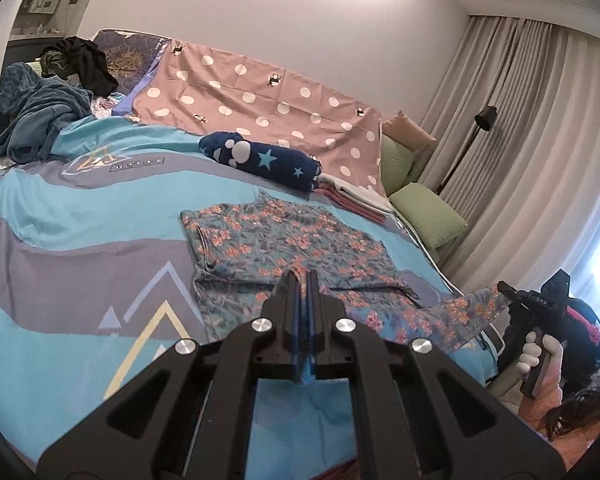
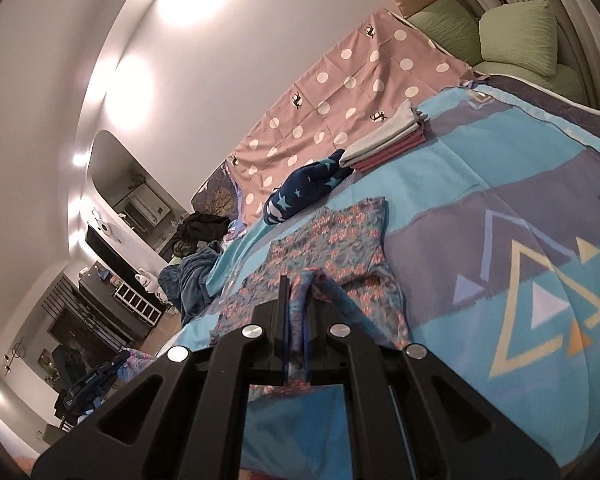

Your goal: Fold small clothes

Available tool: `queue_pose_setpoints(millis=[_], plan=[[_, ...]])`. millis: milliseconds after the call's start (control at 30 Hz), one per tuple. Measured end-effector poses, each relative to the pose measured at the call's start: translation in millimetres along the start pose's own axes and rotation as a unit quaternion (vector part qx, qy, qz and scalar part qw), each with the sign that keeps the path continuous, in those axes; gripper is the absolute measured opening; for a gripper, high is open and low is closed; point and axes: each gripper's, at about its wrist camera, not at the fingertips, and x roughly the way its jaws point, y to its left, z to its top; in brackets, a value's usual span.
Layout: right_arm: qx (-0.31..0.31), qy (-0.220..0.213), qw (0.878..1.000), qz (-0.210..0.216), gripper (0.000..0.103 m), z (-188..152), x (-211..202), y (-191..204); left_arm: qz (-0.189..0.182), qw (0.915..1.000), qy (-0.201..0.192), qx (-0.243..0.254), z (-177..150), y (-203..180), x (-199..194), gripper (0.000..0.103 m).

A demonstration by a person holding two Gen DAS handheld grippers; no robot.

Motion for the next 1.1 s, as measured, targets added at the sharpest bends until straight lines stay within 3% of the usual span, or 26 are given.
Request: queue_pose_setpoints(millis=[333, 633, 867, 1033, 1100], plan=[[-0.004, 0.007, 1.000, -0.008, 0.005, 43.3, 57.7, -9.0, 0.007, 0.9998, 0.001, -0.017, 37.7, 18.7, 48.4, 0.003], [-0.015, 0.013, 0.999, -0.032, 0.005, 96.0, 131.1, -15.9, 0.015, 0.9996, 0.008, -0.023, 94.2, 39.1, 109.7, 0.003], [-0.039, 0.030, 0.997, -0.068, 0.005, 129.2, 202.8, -26.9, 0.026, 0.9990, 0.033, -0.015, 137.3, 62.4, 179.1, 0.003], [-0.051, 0.058, 0.992, -0.096, 0.005, 147.0, 271.4, -47.8, 0.046, 0.9967, 0.061, -0.029, 149.2, 95.9, 237.4, 0.004], [-0.057, 0.078, 0.987, -0.127, 0.005, 146.2, 303.3, -62.8, 0.061, 0.9934, 0.087, -0.042, 146.5, 119.3, 272.6, 0.006]])
